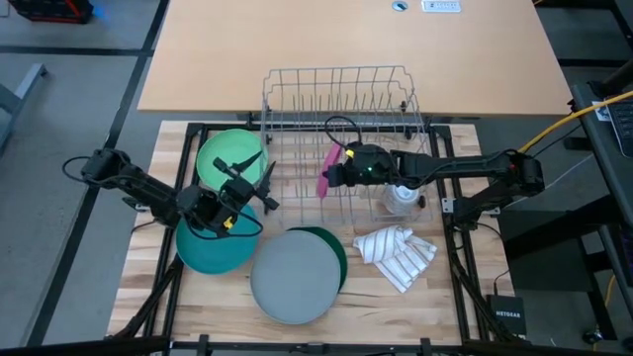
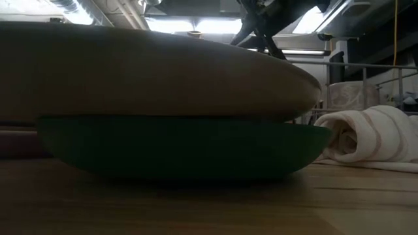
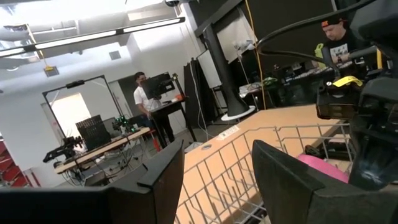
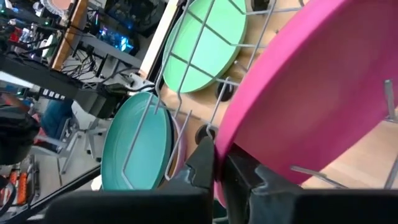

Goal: Sort dishes
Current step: Put the pink plate in the dish rack

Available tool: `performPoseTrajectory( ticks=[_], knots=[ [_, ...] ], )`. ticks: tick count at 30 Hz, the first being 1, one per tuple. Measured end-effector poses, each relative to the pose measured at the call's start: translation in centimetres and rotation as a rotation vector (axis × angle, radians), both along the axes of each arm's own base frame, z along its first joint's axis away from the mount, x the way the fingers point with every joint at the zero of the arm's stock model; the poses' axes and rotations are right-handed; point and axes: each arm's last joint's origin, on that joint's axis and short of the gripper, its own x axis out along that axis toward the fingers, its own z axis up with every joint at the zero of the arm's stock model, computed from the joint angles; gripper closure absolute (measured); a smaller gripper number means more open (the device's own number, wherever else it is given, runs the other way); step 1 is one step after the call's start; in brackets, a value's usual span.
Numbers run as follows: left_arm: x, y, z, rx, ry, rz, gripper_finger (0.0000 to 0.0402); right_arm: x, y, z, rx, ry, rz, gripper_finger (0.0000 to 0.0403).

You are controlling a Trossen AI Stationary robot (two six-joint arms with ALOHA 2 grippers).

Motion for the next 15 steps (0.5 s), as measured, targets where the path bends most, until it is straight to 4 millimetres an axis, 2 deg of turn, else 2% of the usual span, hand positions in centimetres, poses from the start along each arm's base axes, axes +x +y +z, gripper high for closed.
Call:
performPoseTrajectory(
  ticks=[6,15],
  knots=[
    [0.0,0.0,0.0,0.001,0.001,0.000,0.0221,0.2,0.0,0.6,-0.026,-0.015,0.026,0.0393],
    [0.0,0.0,0.0,0.001,0.001,0.000,0.0221,0.4,0.3,4.2,-0.070,-0.060,0.150,0.0393]
  ],
)
